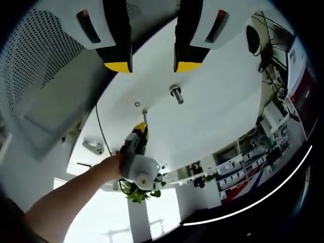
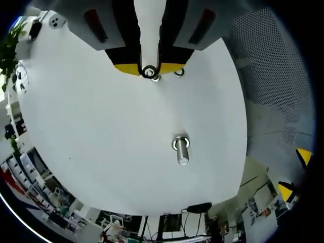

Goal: Place the washer onto the threaded stud by aligning its center hole with the stud, sliding it down to the base, and recovering from edge contact or off-axis alignment until the washer reaches the visible bottom stop.

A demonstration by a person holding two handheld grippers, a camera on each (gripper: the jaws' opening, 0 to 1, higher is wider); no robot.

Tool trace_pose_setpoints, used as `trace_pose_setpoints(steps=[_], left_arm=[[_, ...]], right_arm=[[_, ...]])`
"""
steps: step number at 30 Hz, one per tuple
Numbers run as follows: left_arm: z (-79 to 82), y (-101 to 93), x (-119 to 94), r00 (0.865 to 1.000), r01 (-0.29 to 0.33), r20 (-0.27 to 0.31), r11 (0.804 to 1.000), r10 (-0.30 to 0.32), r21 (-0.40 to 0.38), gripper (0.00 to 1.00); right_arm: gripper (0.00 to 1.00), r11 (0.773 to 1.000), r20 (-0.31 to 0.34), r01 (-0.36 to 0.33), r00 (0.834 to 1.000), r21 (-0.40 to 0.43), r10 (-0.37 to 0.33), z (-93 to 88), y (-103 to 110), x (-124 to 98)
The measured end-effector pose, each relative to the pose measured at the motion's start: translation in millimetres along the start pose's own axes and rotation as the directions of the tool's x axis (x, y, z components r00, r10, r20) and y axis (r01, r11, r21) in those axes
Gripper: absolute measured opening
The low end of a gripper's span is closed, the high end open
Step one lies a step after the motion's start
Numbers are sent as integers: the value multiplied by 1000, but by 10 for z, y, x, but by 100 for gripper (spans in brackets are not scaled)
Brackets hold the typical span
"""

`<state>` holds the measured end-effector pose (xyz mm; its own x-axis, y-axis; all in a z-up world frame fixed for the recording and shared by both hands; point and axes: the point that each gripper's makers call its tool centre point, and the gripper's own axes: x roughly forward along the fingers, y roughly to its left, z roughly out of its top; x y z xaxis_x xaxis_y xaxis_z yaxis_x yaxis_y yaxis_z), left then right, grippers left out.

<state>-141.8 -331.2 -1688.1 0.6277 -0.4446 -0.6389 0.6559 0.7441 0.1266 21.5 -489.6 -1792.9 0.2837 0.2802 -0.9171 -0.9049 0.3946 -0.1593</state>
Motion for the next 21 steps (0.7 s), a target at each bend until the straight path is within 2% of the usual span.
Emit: trace_pose_setpoints(steps=[10, 21], left_arm=[[-14, -15, 17, 1000, 12, -12, 1000, -12, 4, 31], [-10, -23, 24, 1000, 21, -12, 1000, -21, 1, 30]], right_arm=[[14, 997, -29, -17, 999, -72, 15, -20, 43, 105], [14, 995, -96, -49, 995, -84, 41, -148, 25, 300]])
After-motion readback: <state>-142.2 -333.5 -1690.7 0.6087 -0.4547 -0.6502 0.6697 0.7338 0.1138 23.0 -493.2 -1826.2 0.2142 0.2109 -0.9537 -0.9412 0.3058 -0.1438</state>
